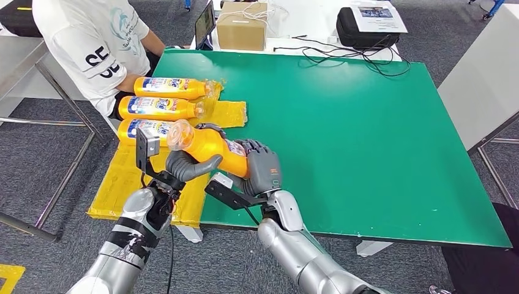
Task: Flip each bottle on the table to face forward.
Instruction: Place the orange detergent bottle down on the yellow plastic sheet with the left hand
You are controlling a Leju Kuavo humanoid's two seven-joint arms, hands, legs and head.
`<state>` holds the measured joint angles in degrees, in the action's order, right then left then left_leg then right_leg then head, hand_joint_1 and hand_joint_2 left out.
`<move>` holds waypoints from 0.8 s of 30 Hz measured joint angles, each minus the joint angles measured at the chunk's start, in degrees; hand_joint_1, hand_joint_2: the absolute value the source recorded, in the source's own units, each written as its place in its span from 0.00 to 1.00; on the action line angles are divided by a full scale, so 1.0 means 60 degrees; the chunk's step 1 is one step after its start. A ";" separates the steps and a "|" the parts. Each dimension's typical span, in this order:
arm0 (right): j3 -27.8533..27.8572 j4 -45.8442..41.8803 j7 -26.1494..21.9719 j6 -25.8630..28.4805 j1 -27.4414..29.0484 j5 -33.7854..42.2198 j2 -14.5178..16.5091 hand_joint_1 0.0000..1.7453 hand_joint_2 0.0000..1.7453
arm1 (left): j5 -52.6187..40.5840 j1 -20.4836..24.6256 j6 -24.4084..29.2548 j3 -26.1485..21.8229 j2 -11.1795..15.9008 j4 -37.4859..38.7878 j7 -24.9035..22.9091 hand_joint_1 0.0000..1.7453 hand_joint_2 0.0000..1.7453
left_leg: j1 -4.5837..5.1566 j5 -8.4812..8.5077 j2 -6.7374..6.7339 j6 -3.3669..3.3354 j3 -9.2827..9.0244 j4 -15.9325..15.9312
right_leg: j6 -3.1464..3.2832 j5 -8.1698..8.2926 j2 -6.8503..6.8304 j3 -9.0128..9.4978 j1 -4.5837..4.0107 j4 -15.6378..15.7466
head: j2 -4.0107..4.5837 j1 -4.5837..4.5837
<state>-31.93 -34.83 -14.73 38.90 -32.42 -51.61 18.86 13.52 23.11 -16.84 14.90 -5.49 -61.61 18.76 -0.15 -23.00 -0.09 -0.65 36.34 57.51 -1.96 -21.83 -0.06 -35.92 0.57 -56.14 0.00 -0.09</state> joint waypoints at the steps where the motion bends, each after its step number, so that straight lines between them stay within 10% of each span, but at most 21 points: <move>1: 0.0001 -0.0010 0.0020 -0.0016 0.0005 0.0001 0.0001 0.55 1.00 | -0.0024 -0.0005 0.0037 0.0002 -0.0001 -0.0010 -0.0007 1.00 1.00 | 0.0000 0.0000 0.0000 0.0000 0.0000 0.0000 | 0.0000 0.0000 0.0000 0.0000 0.0000 0.0000 | 0.0000 0.0001; 3: 0.0004 -0.0023 0.0071 -0.0089 0.0008 0.0023 0.0011 0.05 1.00 | -0.0079 -0.0009 0.0130 0.0005 -0.0005 -0.0020 -0.0017 1.00 1.00 | 0.0000 0.0000 0.0000 0.0000 0.0001 0.0000 | 0.0000 0.0000 0.0000 0.0000 0.0000 0.0000 | 0.0000 0.0000; 4: 0.0007 -0.0031 0.0097 -0.0136 0.0009 0.0043 0.0023 0.00 1.00 | -0.0108 -0.0013 0.0204 0.0004 -0.0009 -0.0021 -0.0024 1.00 1.00 | 0.0000 0.0000 0.0000 0.0000 0.0001 0.0000 | 0.0000 0.0000 0.0000 0.0000 0.0000 0.0000 | 0.0000 0.0000; 24: 0.1281 -0.3281 -0.0867 -0.0981 0.1138 0.2682 -0.0601 0.00 1.00 | -0.2565 0.0357 0.1884 -0.1970 0.0750 -0.0322 0.0846 1.00 1.00 | 0.0000 0.0001 -0.0001 0.0000 0.0000 0.0000 | 0.0000 0.0000 0.0001 -0.0008 -0.0001 -0.0001 | 0.0000 0.0001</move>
<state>-24.24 -54.52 -19.93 33.01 -25.59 -35.52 15.25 -1.87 25.25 -5.54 3.07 -0.99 -63.54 23.84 -0.15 -23.00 -0.10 -0.64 36.34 57.52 -1.96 -21.83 -0.06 -35.97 0.57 -56.15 0.00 -0.09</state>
